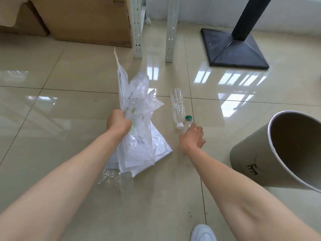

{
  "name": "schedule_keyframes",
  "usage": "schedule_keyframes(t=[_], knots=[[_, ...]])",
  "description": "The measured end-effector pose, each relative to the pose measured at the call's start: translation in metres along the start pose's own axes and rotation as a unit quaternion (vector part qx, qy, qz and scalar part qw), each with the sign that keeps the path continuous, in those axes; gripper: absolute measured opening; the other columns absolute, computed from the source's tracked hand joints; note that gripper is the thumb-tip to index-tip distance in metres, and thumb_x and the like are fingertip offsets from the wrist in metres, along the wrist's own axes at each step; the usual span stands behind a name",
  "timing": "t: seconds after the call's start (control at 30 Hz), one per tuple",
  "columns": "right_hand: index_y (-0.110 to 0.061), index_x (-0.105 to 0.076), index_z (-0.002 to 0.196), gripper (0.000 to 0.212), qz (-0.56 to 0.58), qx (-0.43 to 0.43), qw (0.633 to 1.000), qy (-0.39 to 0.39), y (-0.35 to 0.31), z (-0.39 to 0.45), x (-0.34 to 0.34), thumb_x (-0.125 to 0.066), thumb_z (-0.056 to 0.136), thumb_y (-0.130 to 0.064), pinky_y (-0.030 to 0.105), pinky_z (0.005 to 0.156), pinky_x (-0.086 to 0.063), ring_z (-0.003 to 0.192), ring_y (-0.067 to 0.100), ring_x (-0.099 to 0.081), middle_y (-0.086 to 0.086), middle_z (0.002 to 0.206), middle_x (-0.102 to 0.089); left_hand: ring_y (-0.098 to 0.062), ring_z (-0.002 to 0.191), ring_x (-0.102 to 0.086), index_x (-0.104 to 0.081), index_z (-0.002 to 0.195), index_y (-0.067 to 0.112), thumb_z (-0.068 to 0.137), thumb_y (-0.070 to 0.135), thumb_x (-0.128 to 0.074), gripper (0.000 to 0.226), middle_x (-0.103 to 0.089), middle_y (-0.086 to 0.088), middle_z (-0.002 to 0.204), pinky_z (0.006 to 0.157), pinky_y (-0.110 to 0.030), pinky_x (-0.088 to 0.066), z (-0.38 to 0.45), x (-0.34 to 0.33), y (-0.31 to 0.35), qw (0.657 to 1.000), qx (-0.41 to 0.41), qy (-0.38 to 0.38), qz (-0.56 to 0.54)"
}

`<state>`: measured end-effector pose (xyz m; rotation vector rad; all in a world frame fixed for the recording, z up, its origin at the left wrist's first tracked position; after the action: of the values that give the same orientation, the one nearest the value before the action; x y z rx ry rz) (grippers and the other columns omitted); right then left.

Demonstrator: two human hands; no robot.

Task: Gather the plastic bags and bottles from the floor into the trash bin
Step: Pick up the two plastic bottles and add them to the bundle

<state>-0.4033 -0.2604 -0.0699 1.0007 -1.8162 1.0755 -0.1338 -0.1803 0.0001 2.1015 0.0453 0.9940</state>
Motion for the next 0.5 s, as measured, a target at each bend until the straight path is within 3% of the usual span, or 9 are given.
schedule_keyframes(t=[0.07,0.13,0.27,0.4,0.5], knots=[[-0.015,-0.027,0.145,0.067,0.003,-0.042,0.998,-0.045,0.027,0.007,-0.006,-0.057,0.088,-0.033,0.046,0.098,-0.037,0.13,0.029,-0.039,0.013,0.141,-0.037,-0.035,0.08,-0.058,-0.052,0.079,0.006,0.084,0.002,-0.049,0.007,-0.053,-0.009,0.072,0.065,-0.034,-0.043,-0.005,-0.01,0.009,1.0,0.002,-0.01,0.017],[-0.015,-0.022,0.147,0.074,0.038,-0.069,0.994,-0.082,0.041,0.012,-0.017,-0.059,0.087,-0.039,0.048,0.099,-0.038,0.131,0.032,-0.04,0.014,0.141,-0.037,-0.032,0.078,-0.052,-0.041,0.066,0.014,0.085,0.001,-0.047,0.024,-0.044,-0.003,0.066,0.065,-0.031,-0.04,-0.006,-0.021,0.012,1.0,0.005,-0.013,0.018],[-0.008,-0.032,0.137,0.062,0.151,-0.086,0.979,-0.106,0.054,0.017,-0.033,-0.062,0.088,-0.032,0.043,0.097,-0.043,0.121,0.038,-0.05,0.019,0.134,-0.045,-0.032,0.08,-0.052,-0.043,0.07,0.01,0.084,-0.001,-0.047,0.019,-0.048,-0.005,0.072,0.067,-0.031,-0.041,-0.003,-0.042,0.013,1.0,0.001,-0.015,0.023],[-0.011,-0.033,0.139,0.062,0.224,-0.085,0.971,-0.021,0.054,0.01,-0.026,-0.06,0.088,-0.033,0.039,0.094,-0.043,0.116,0.037,-0.053,0.019,0.129,-0.048,-0.035,0.084,-0.057,-0.05,0.089,0.008,0.082,-0.001,-0.047,0.012,-0.056,-0.012,0.09,0.071,-0.036,-0.048,-0.003,-0.06,0.007,0.999,-0.009,-0.021,0.023],[-0.021,-0.034,0.143,0.065,0.283,0.013,0.959,0.025,0.03,-0.006,-0.015,-0.063,0.086,-0.036,0.033,0.09,-0.044,0.109,0.023,-0.056,0.007,0.123,-0.05,-0.033,0.082,-0.055,-0.051,0.092,0.008,0.083,0.002,-0.048,0.011,-0.057,-0.012,0.092,0.069,-0.033,-0.044,-0.003,-0.07,0.0,1.0,-0.001,-0.029,0.011]])
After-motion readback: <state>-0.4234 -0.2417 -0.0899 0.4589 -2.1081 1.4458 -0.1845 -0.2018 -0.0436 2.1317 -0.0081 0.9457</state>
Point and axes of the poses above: each hand's wrist, its own z-axis towards the middle knuckle, its own x-axis out of the back of the hand, y = z × x, the point moved 6 cm from there along z, towards the middle knuckle
